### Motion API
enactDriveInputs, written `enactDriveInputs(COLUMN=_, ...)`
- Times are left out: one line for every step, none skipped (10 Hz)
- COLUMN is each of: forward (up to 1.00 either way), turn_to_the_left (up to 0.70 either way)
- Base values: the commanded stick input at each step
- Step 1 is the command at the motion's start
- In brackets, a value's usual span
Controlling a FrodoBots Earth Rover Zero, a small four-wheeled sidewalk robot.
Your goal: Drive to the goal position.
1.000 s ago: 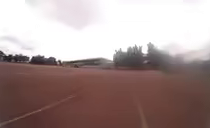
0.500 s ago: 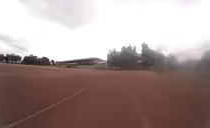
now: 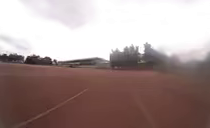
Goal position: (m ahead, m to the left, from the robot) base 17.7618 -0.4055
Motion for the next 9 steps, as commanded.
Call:
enactDriveInputs(forward=1.00, turn_to_the_left=0.00)
enactDriveInputs(forward=1.00, turn_to_the_left=0.00)
enactDriveInputs(forward=1.00, turn_to_the_left=0.00)
enactDriveInputs(forward=1.00, turn_to_the_left=0.00)
enactDriveInputs(forward=1.00, turn_to_the_left=0.00)
enactDriveInputs(forward=1.00, turn_to_the_left=0.00)
enactDriveInputs(forward=1.00, turn_to_the_left=0.00)
enactDriveInputs(forward=1.00, turn_to_the_left=0.00)
enactDriveInputs(forward=1.00, turn_to_the_left=0.00)
